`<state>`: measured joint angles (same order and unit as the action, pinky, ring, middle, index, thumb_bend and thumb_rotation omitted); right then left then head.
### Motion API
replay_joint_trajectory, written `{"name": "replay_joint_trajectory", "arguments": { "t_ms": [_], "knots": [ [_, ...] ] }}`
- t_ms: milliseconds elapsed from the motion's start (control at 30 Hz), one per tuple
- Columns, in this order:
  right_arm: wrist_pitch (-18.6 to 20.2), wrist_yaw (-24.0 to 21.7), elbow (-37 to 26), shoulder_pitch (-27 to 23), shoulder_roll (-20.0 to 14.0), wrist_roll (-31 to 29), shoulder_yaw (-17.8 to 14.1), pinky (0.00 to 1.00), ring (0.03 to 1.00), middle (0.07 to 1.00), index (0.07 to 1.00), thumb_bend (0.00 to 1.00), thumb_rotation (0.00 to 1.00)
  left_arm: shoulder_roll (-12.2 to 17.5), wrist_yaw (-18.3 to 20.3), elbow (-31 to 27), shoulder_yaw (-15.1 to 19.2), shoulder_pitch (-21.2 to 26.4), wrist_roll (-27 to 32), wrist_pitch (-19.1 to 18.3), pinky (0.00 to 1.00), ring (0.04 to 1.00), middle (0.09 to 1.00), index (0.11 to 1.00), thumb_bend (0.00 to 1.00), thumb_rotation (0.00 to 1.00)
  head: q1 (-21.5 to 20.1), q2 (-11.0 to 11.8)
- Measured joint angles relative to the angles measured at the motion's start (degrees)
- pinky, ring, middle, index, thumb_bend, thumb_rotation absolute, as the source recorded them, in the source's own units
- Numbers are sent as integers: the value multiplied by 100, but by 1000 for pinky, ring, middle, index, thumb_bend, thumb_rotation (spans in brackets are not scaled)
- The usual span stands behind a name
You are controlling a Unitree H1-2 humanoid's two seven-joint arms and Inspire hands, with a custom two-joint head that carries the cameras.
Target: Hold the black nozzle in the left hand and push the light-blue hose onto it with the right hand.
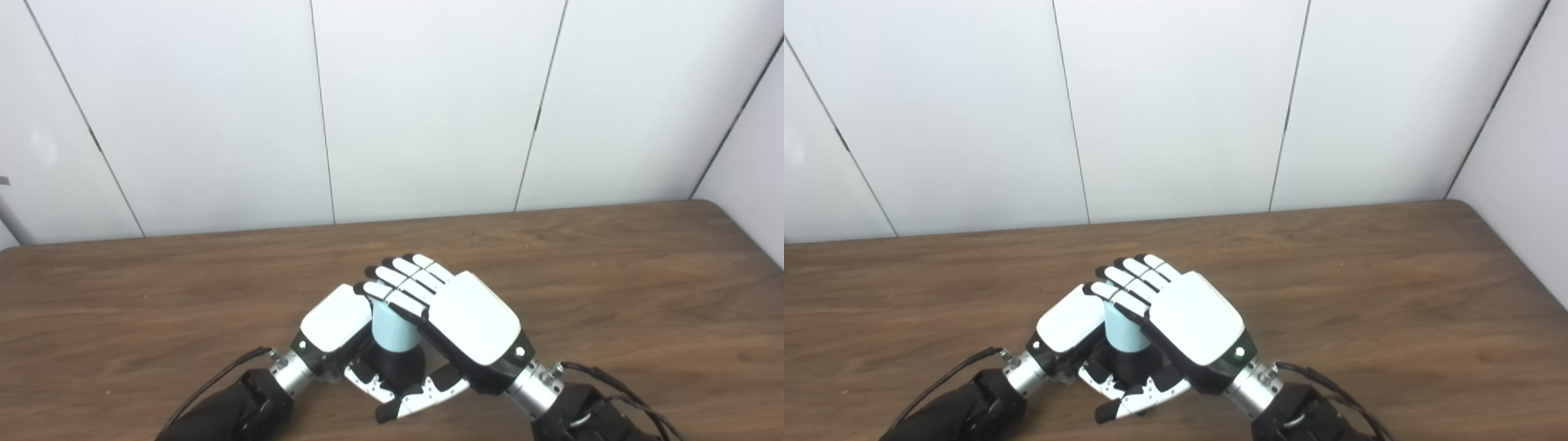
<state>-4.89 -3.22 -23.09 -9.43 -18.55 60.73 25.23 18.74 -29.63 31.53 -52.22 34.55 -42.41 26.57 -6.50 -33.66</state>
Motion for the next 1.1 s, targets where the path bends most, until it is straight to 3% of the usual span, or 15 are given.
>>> {"name": "replay_joint_trajectory", "arguments": {
  "t_ms": [633,667,767,1100],
  "knots": [
    [1,71,182,-151,22,-38,14,894,879,880,823,785,977,-20,15,4,88,-32,-14,-105,99,141,471,473,522,0,0,-9],
    [2,71,183,-151,21,-40,16,896,879,880,823,784,972,-20,14,4,88,-32,-16,-106,99,141,428,479,517,0,0,-9],
    [3,70,183,-154,21,-42,19,895,879,881,824,785,974,-20,14,4,89,-32,-16,-108,99,141,466,475,521,0,0,-9],
    [6,70,184,-154,20,-51,19,895,881,878,821,783,975,-23,13,5,90,-32,-20,-108,103,145,471,474,522,0,-9,-9]
  ]
}}
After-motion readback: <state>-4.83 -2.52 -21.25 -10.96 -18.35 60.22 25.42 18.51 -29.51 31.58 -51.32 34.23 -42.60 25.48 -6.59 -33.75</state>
